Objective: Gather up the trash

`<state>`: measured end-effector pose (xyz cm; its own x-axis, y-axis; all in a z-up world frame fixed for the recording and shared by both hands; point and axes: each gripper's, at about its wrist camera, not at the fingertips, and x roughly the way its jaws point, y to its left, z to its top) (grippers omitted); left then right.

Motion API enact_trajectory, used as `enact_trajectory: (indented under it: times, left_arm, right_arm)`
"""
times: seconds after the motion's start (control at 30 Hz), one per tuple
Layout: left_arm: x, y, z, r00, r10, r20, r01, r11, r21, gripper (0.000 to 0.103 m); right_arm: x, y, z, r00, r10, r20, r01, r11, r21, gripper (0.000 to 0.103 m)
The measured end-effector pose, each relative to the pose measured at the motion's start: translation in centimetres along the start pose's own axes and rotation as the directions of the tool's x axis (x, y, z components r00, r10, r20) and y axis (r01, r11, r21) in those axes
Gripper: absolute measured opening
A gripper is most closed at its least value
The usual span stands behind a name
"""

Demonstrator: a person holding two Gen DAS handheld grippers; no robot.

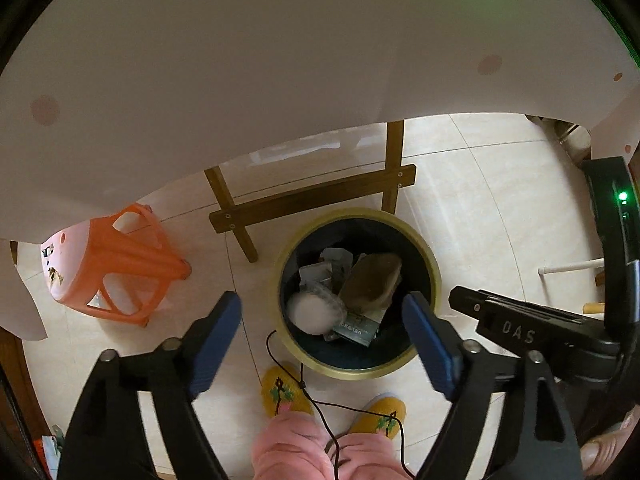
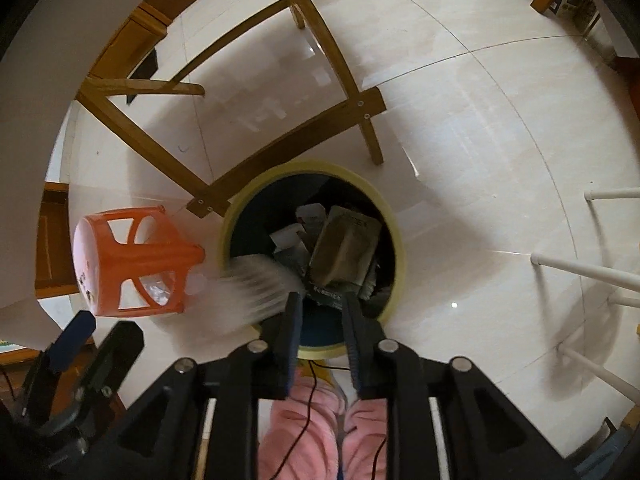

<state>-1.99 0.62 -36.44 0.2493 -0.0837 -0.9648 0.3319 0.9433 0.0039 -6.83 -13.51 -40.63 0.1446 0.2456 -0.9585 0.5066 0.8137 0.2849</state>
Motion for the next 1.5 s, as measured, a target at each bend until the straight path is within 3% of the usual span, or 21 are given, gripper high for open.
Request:
enact_trajectory:
  times: [0.4, 0.77, 0.93, 1.13, 1.5]
  left_arm:
    - [-3.2, 1.7, 0.2, 0.999, 0.019, 0.027, -0.019, 1.000, -0.007, 0.094]
    - [-12.3, 2.6, 1.5, 0.997, -0.031, 0.069, 0.034, 0.999, -0.033, 0.095]
    - [-17.2, 2.9, 2.1, 0.995, -0.060, 0.078, 0.064, 0.997, -0.051, 0.095]
    - [-23.2, 3.4, 2.4, 0.994, -0.066, 0.086, 0.072, 0.995, -0.073, 0.095]
    - [-31.6, 4.3, 2.9, 0.991, -0.071, 0.112, 0.087, 0.986, -0.144, 0.095]
  right_arm:
    - [-1.8, 0.5, -0.8, 1.000, -0.009, 0.028, 0.010, 1.000, -0.024, 0.025]
    - [-8.4, 2.8, -2.3, 0.998, 0.021, 0.059, -0.018, 0.999, -0.046, 0.026]
    - [-12.7, 4.2, -3.0, 0.996, 0.029, 0.087, -0.021, 0.995, -0.096, 0.046]
    - [-19.2, 6.6, -3.9, 0.988, 0.061, 0.140, -0.038, 0.986, -0.163, 0.056]
    - [-30.0, 10.2, -5.1, 0.969, 0.083, 0.232, -0.017, 0.962, -0.272, 0.063]
